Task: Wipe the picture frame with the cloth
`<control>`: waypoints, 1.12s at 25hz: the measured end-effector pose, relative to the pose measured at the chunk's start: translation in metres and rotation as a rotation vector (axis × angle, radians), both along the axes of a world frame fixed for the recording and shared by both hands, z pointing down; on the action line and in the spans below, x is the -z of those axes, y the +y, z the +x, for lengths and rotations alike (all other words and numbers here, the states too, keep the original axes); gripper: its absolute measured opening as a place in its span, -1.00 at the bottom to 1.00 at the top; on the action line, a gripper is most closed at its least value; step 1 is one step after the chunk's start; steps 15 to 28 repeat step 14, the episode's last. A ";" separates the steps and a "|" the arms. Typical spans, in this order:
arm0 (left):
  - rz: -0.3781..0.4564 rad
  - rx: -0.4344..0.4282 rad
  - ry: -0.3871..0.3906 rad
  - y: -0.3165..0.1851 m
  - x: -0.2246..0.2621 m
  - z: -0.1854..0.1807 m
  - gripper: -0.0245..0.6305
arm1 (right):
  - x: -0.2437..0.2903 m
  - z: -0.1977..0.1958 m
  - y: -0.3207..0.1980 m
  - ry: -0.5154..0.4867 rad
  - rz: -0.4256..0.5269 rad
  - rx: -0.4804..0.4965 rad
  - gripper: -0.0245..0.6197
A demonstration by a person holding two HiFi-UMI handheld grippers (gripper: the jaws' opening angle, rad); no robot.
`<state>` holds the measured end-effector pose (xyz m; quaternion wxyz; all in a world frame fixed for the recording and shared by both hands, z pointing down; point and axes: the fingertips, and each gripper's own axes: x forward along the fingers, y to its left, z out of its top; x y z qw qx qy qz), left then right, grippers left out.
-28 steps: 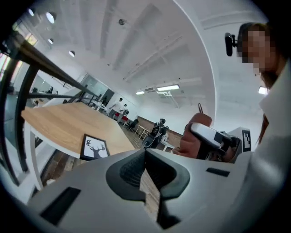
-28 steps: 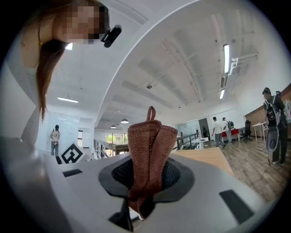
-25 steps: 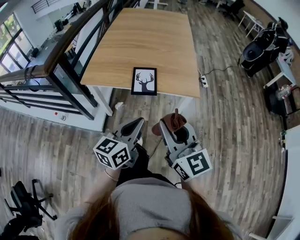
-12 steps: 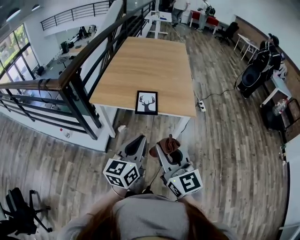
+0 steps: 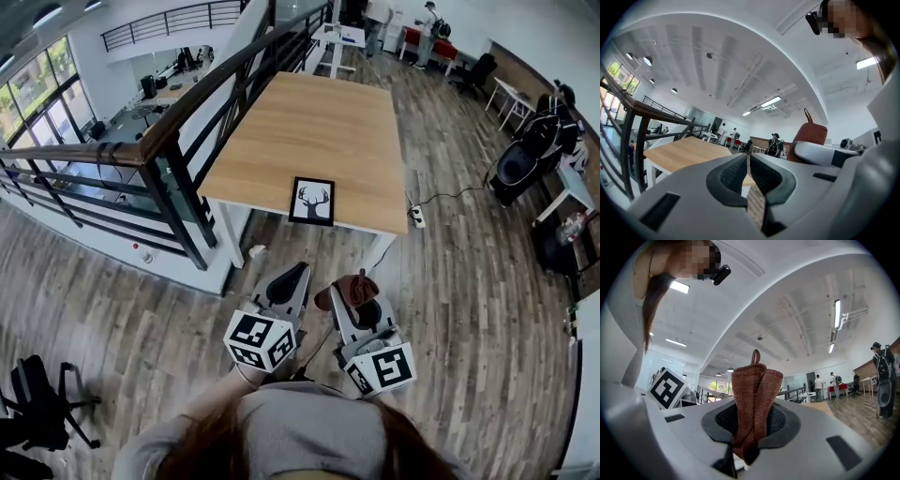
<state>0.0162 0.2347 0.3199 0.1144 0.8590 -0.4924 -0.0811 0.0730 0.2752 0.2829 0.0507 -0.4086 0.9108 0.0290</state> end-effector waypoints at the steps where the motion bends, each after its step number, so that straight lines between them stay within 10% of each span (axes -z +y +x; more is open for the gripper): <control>1: -0.002 -0.003 -0.002 0.000 -0.002 0.001 -0.89 | -0.001 0.000 0.000 0.003 -0.001 0.000 -0.62; 28: -0.010 -0.012 -0.037 -0.001 -0.006 0.008 -0.89 | 0.003 -0.002 0.001 -0.001 0.024 0.000 -0.62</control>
